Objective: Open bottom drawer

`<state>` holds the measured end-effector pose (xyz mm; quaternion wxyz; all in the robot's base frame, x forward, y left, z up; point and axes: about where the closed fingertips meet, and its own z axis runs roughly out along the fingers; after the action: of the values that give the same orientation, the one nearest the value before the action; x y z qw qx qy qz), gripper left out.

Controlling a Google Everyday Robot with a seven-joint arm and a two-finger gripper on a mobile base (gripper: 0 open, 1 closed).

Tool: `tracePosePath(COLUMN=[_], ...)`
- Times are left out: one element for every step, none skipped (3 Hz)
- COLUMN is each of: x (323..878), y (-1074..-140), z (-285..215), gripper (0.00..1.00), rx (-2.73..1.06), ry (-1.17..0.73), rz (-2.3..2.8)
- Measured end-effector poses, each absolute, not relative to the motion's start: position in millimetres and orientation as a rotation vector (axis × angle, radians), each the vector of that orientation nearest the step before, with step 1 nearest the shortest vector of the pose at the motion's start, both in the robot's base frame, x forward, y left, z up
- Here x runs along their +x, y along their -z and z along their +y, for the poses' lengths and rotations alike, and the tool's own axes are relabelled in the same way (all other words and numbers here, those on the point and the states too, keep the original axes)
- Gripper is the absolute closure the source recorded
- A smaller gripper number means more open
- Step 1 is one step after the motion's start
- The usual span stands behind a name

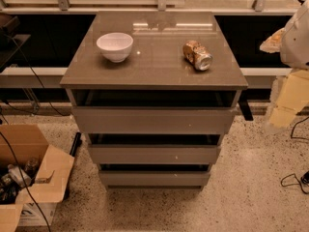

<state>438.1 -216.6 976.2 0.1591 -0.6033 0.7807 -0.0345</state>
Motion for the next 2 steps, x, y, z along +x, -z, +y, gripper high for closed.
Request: tracePosePath(x=[438.1,438.4], y=[-976.2,-970.7], z=[-216.6,-213.5], gripper=[0.0,0.0], rx=[-1.724,-1.685], ry=[0.098,0.038], rz=[2.232,2.221])
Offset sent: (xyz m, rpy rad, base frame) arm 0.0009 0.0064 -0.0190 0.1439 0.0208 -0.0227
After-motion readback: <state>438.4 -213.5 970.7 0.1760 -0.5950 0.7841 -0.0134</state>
